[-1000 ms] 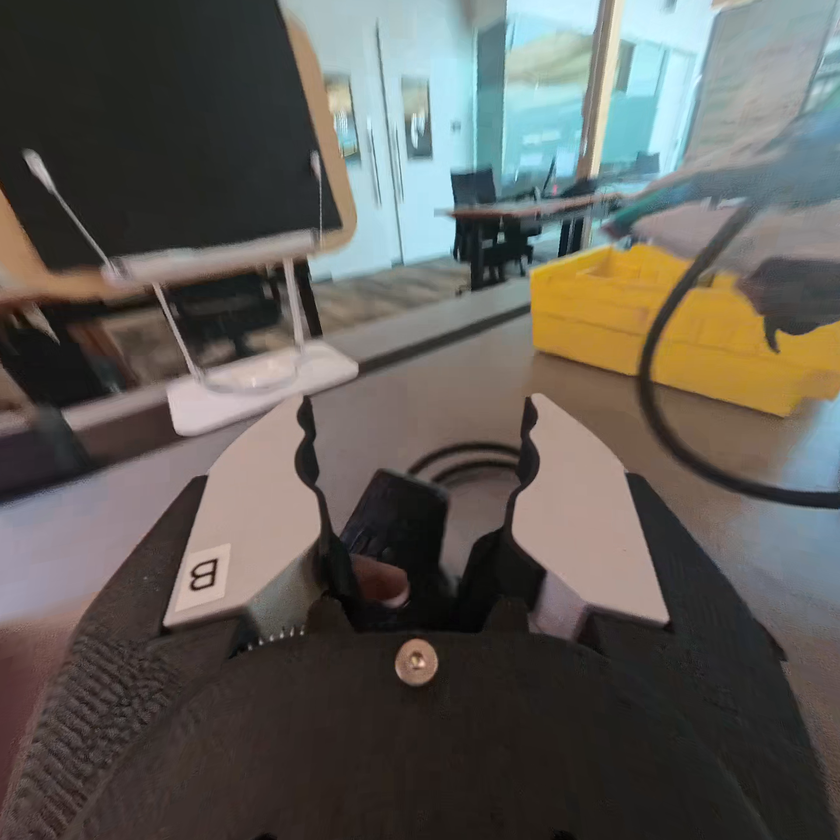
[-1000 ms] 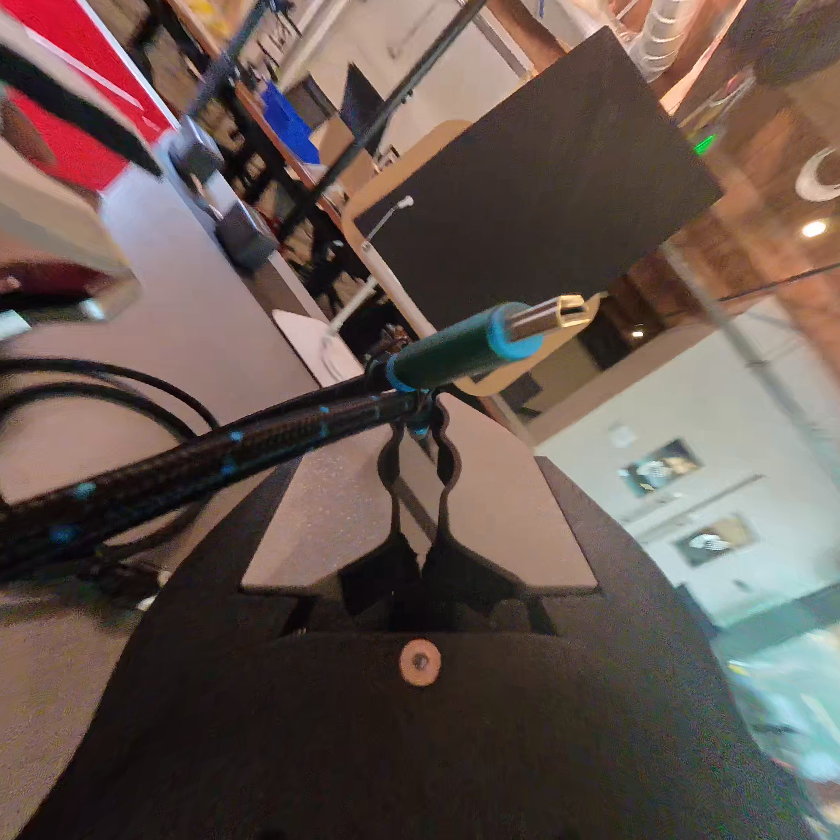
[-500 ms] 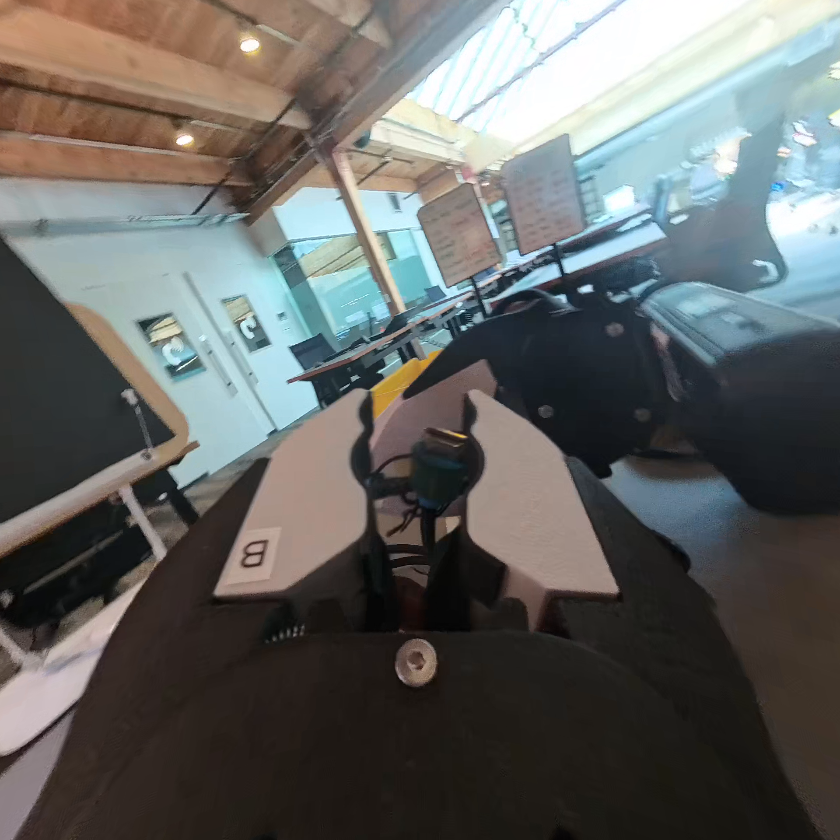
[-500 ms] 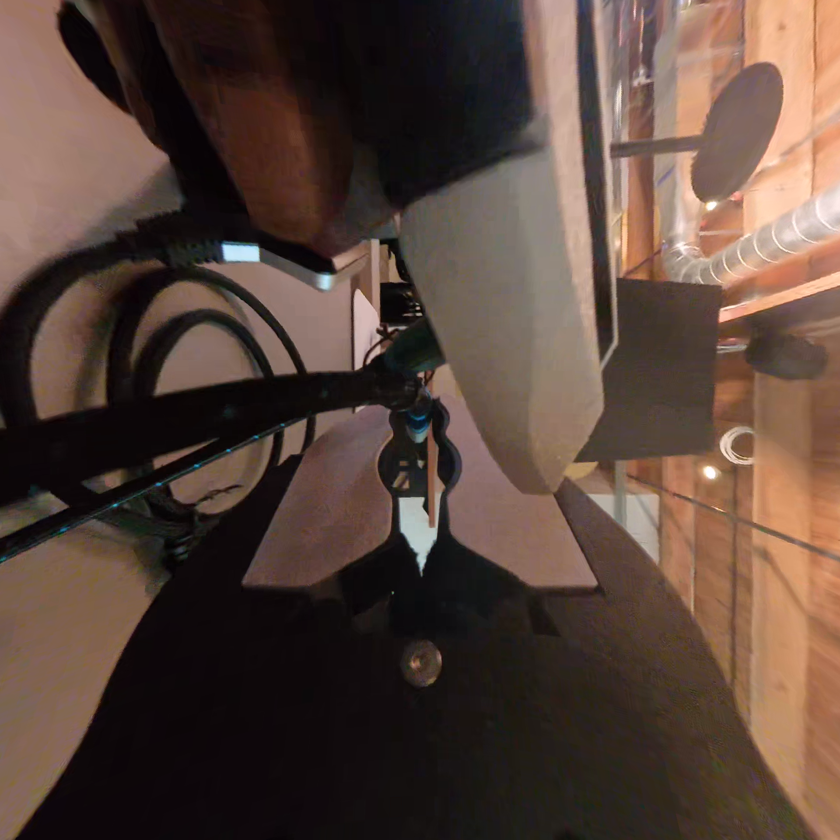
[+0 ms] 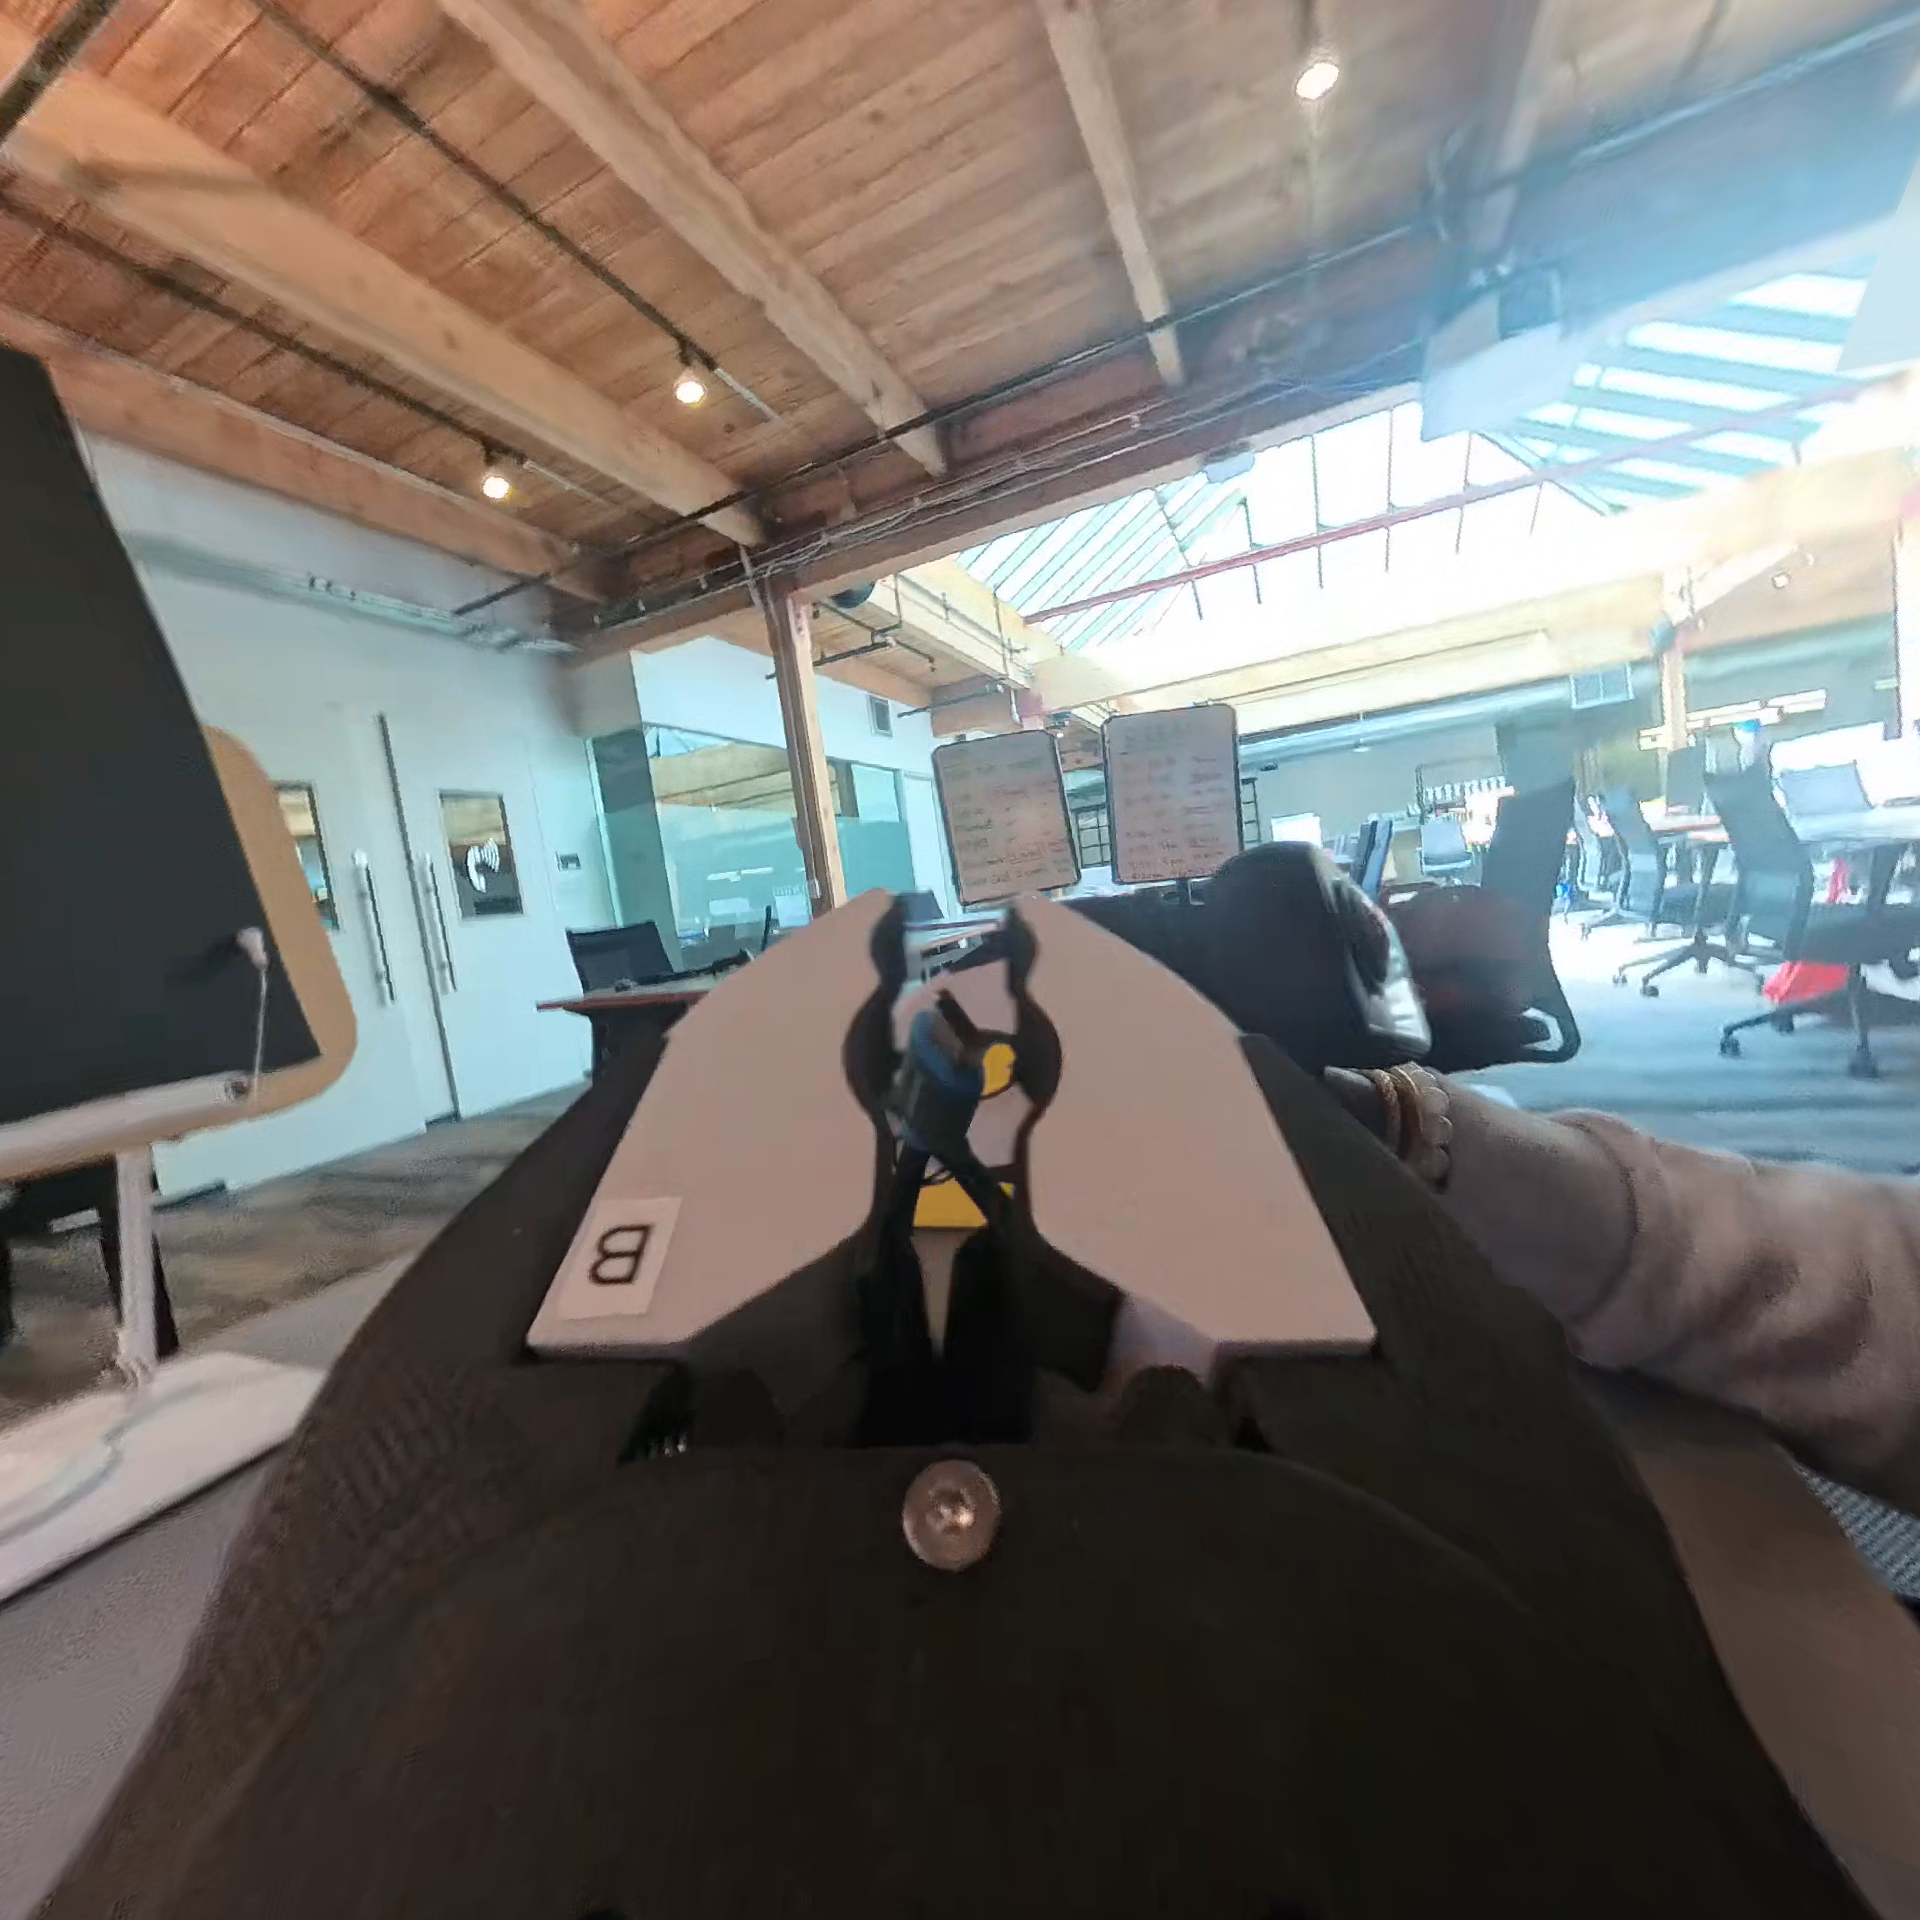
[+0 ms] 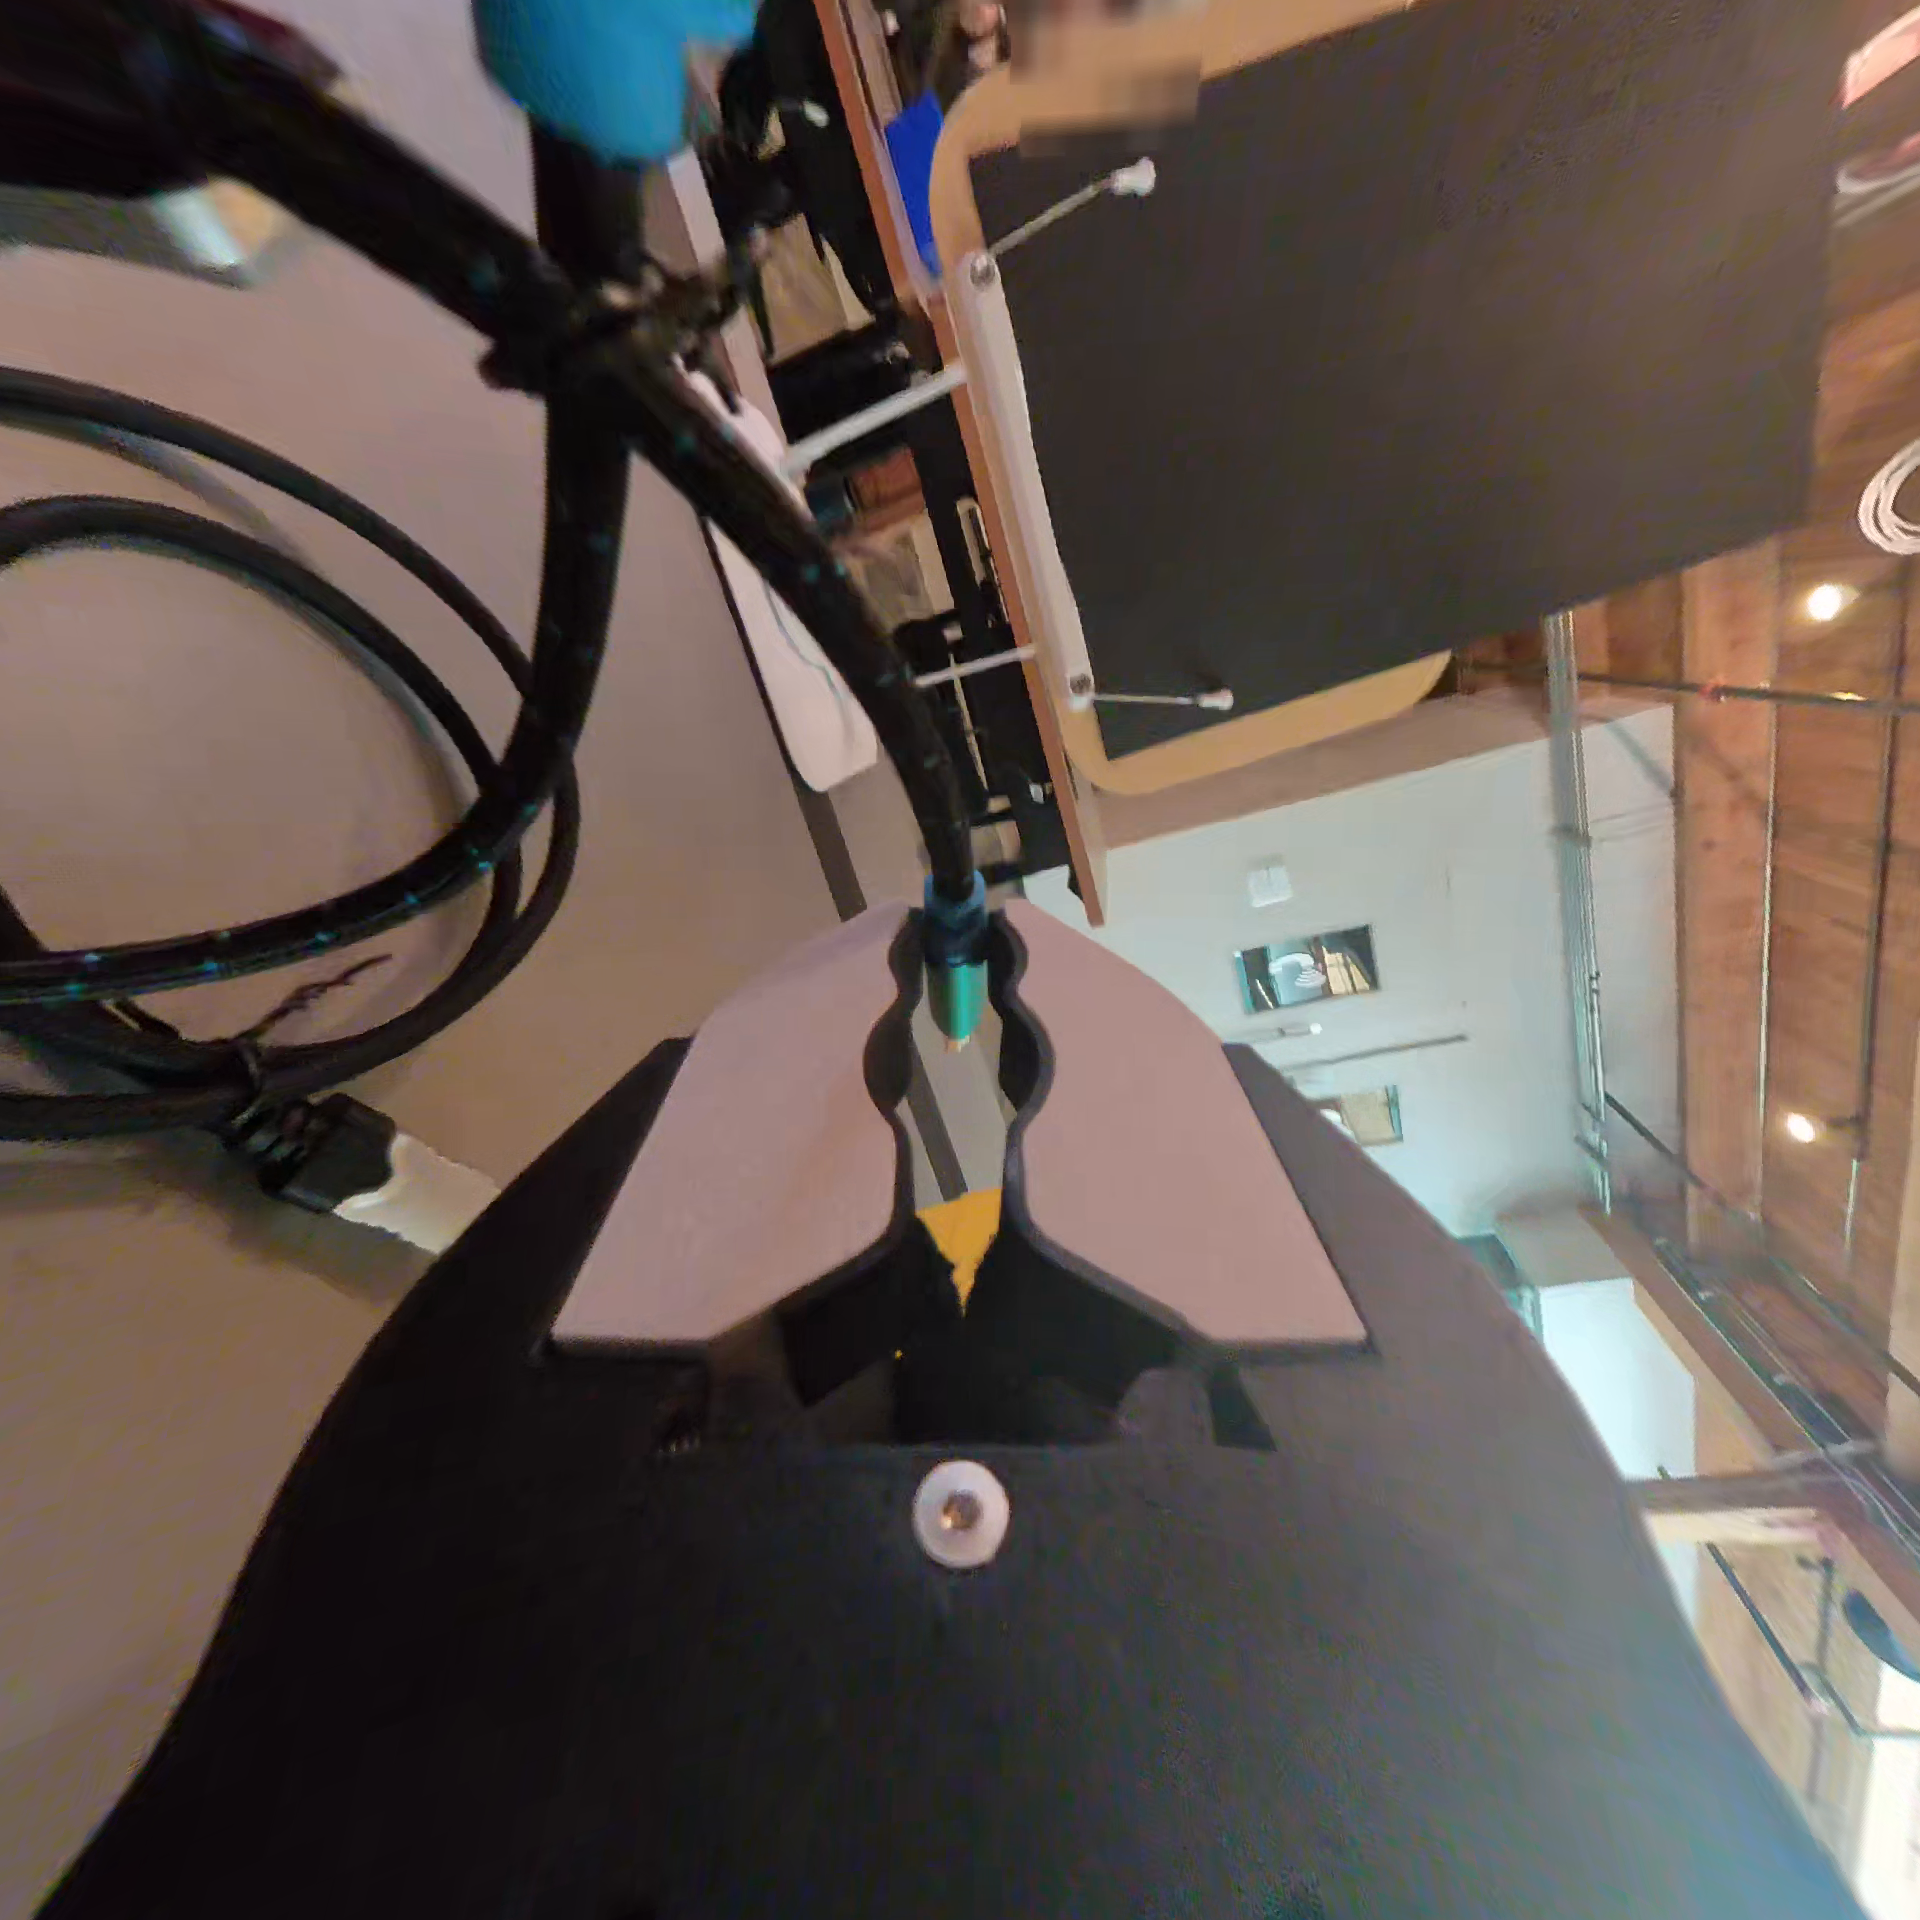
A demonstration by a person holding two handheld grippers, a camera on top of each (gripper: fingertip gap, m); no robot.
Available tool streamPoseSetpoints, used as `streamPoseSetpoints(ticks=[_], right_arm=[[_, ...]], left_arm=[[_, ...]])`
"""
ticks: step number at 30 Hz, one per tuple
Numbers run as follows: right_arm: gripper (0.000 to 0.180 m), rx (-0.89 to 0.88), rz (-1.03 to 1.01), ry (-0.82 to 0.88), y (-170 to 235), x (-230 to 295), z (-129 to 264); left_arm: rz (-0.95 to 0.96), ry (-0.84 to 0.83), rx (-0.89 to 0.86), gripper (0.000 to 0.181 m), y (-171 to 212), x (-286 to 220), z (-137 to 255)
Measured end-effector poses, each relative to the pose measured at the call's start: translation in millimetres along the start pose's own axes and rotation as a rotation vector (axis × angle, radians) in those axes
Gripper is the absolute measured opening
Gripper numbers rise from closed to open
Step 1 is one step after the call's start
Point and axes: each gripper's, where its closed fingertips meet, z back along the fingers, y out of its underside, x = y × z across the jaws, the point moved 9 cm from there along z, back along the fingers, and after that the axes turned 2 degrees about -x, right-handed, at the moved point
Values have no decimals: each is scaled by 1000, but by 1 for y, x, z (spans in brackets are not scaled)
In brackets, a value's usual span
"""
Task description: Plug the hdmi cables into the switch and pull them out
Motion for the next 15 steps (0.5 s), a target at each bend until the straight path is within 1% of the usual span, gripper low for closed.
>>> streamPoseSetpoints(ticks=[1, 3, 5, 8, 9, 10, 11, 13, 14, 15], right_arm=[[11, 40, 6, 19, 1, -1, -1], [11, 95, -19, 40, 5, -3, -4], [11, 133, -87, 36, 10, -6, -6], [11, 164, -139, 33, 13, -8, -7], [11, 145, -134, 17, 10, -6, -6], [12, 124, -120, 9, 6, -4, -6], [14, 99, -107, 7, 3, -2, -6], [16, -8, -174, 38, -2, -4, -4], [25, -97, -268, 47, -3, -7, -2], [30, -187, -388, 39, -3, -12, 1]], left_arm=[[44, -19, 20, 32, 3, 3, -1], [150, -53, 97, 51, 10, 9, -3], [233, -51, 214, 59, 21, 11, -7], [300, -42, 418, 60, 44, 7, -14], [289, -33, 460, 54, 50, 4, -16], [265, -6, 466, 42, 52, 1, -17], [237, 6, 449, 17, 50, 0, -16], [233, -25, 383, 7, 43, 4, -13], [273, -30, 331, 3, 38, 8, -10], [318, -31, 260, 3, 33, 13, -8]])
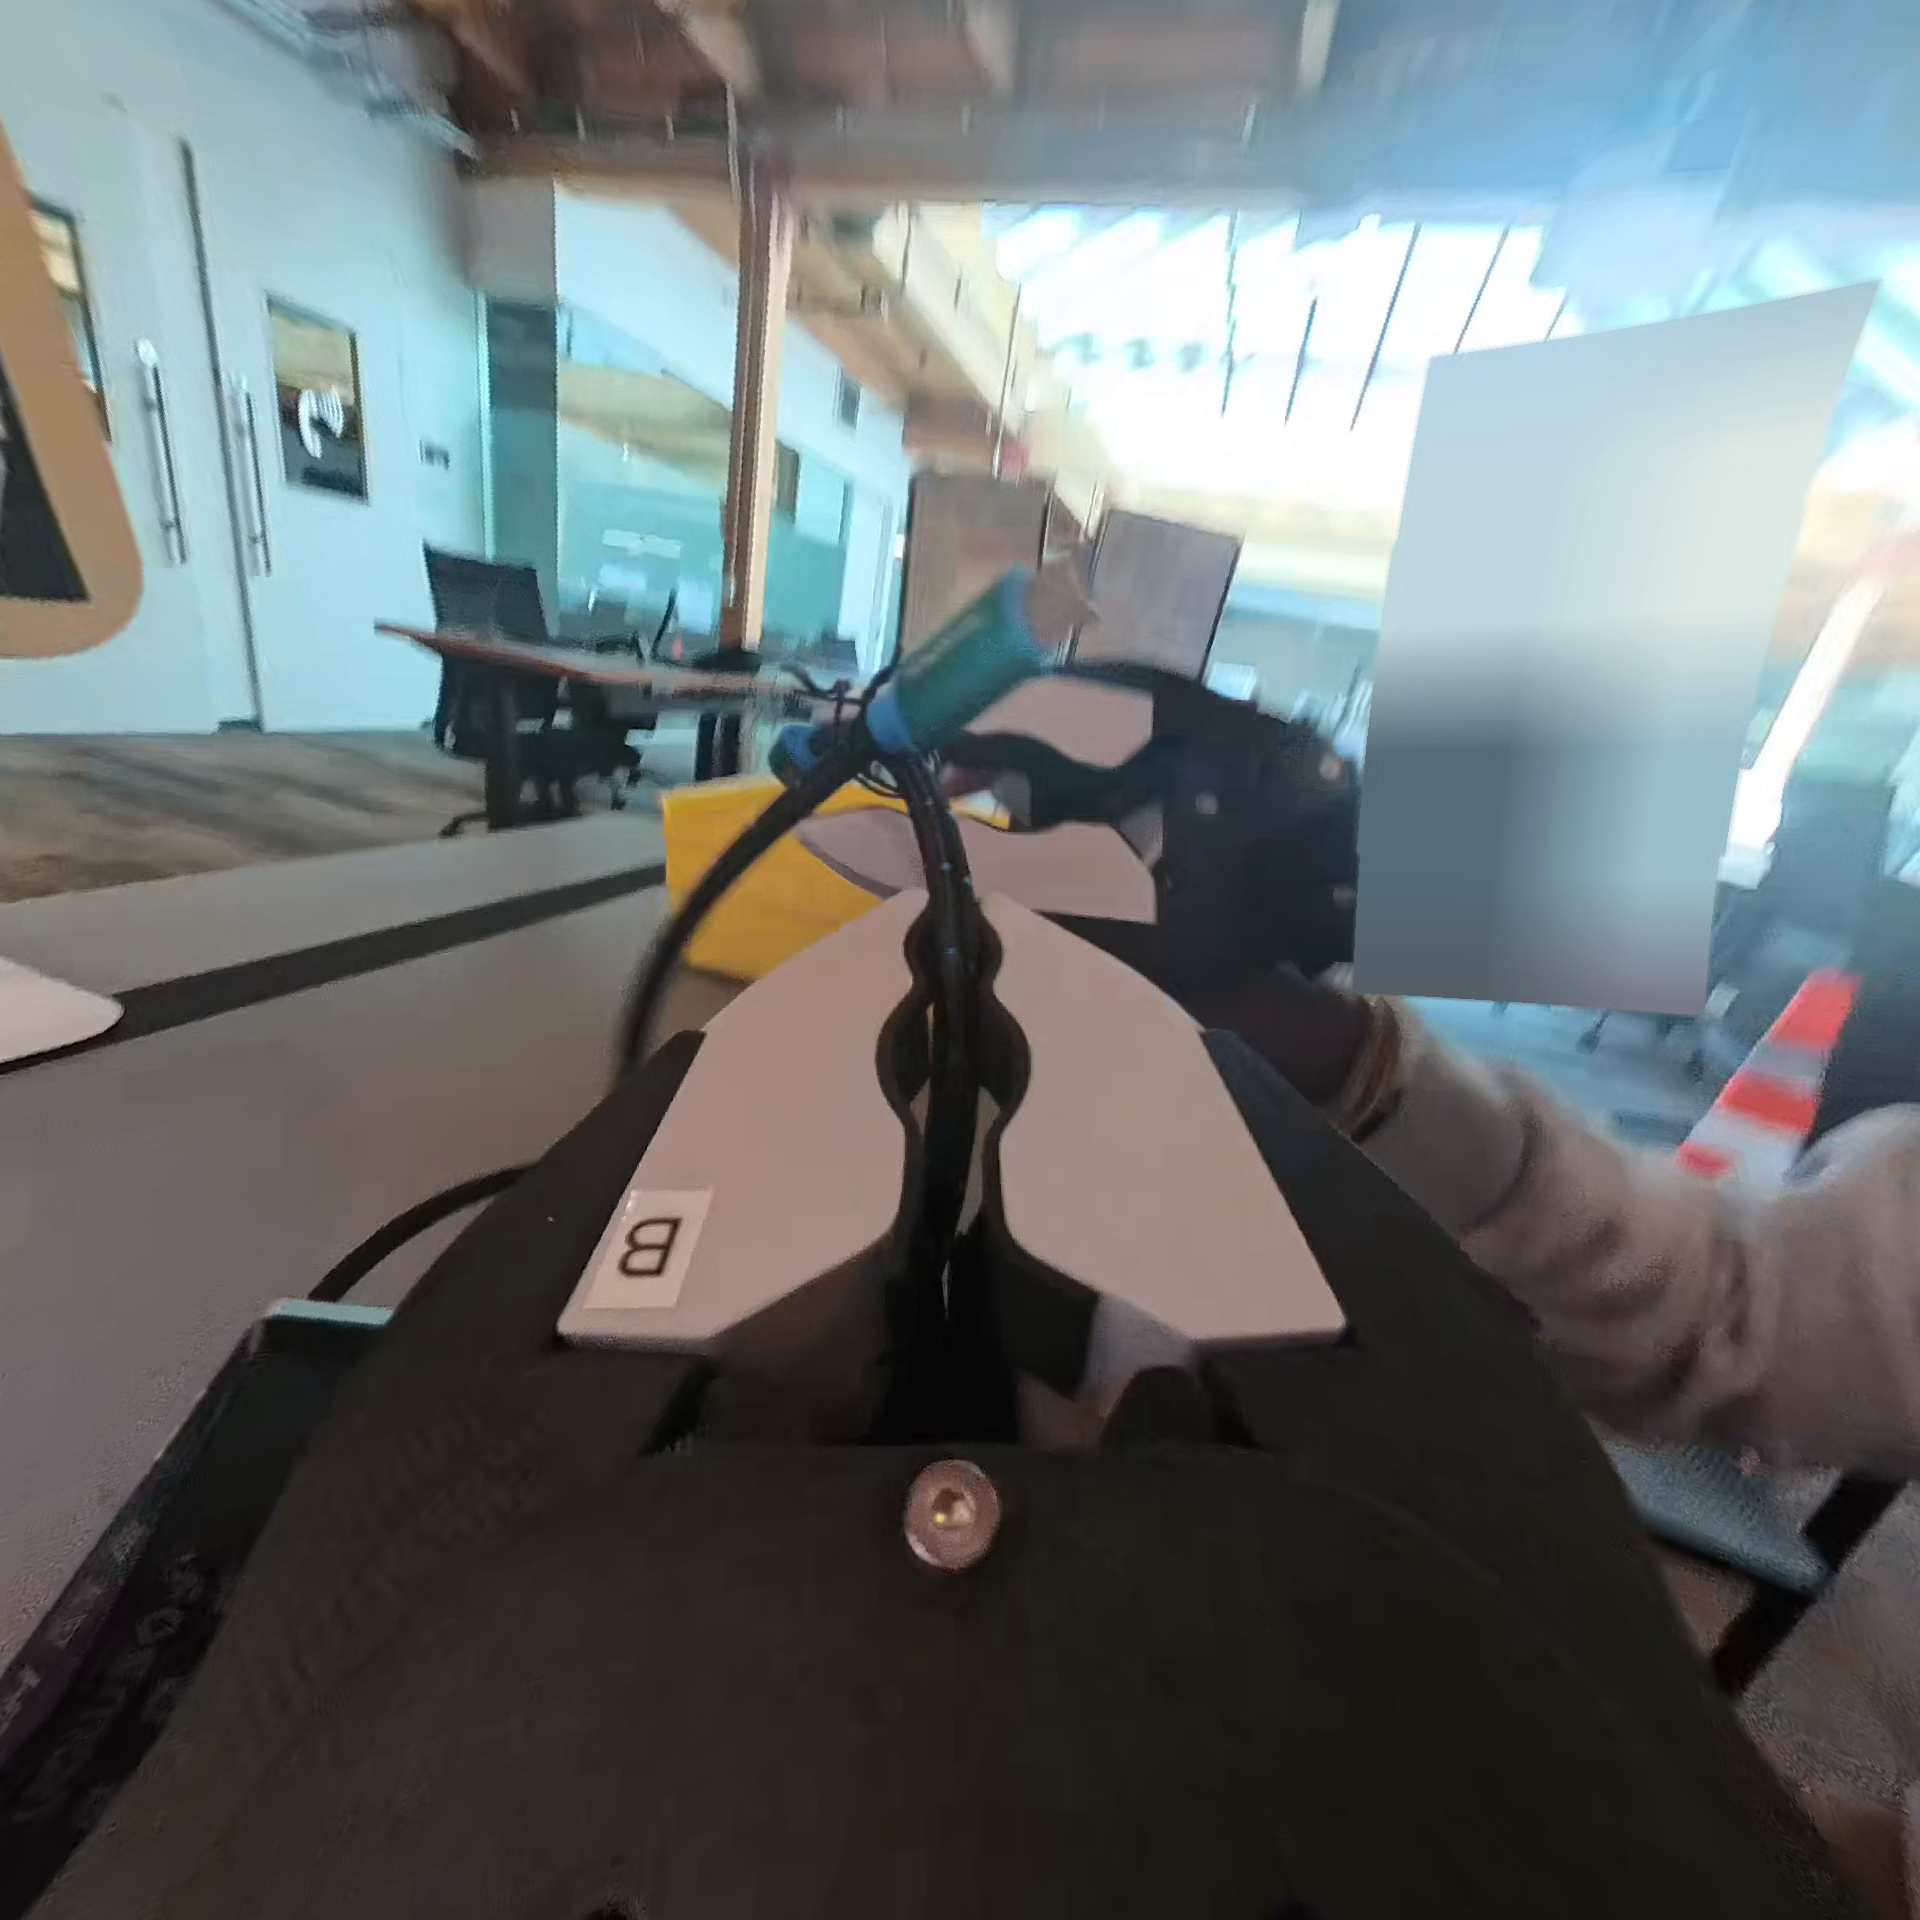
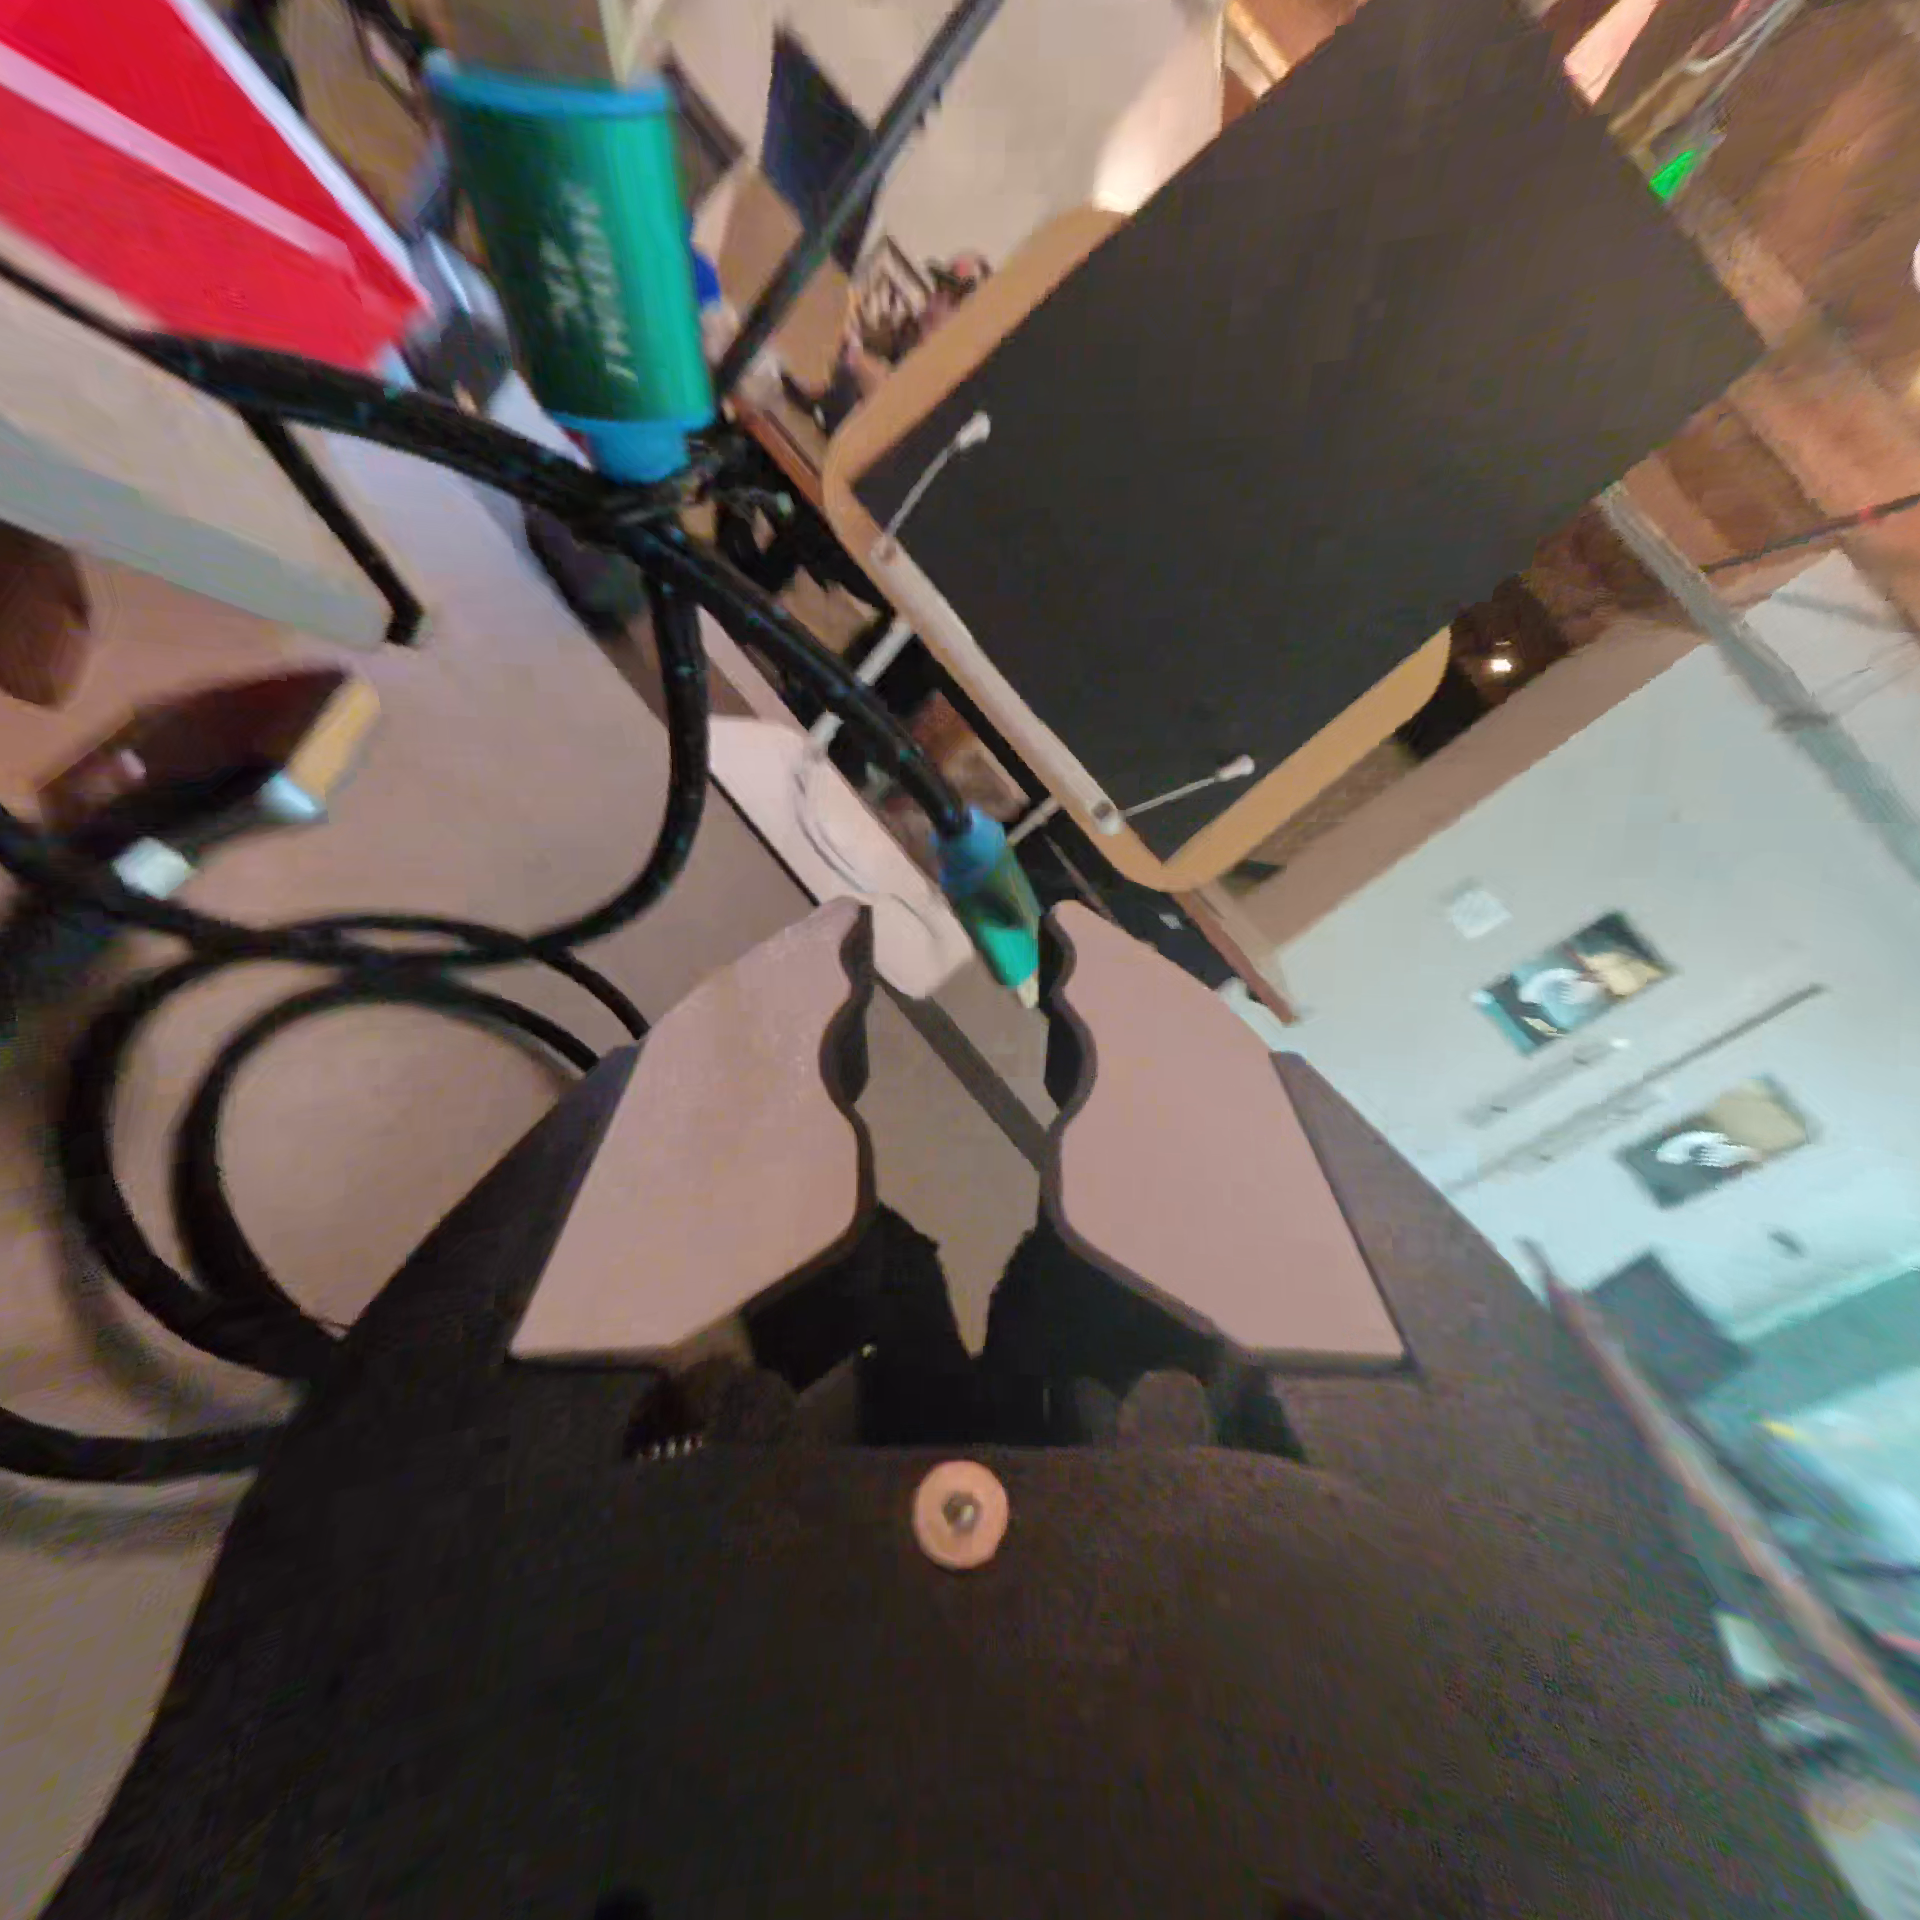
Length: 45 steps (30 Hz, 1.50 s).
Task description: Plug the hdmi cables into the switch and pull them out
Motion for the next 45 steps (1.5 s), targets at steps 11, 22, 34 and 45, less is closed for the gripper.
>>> streamPoseSetpoints(ticks=[11, 22, 34, 45], right_arm=[[43, -442, -1167, -807, 9, 8, -10], [6, -561, -1071, -679, 13, -24, 5], [6, -262, -876, 214, 127, -166, 138], [7, 279, -1111, 260, 200, -155, 164]], left_arm=[[466, 391, -453, 1, -26, 11, 27], [247, 77, -440, 59, -25, 14, 27], [-10, -94, -130, 111, -6, 9, 4], [75, -117, -155, 107, -6, 17, 7]])
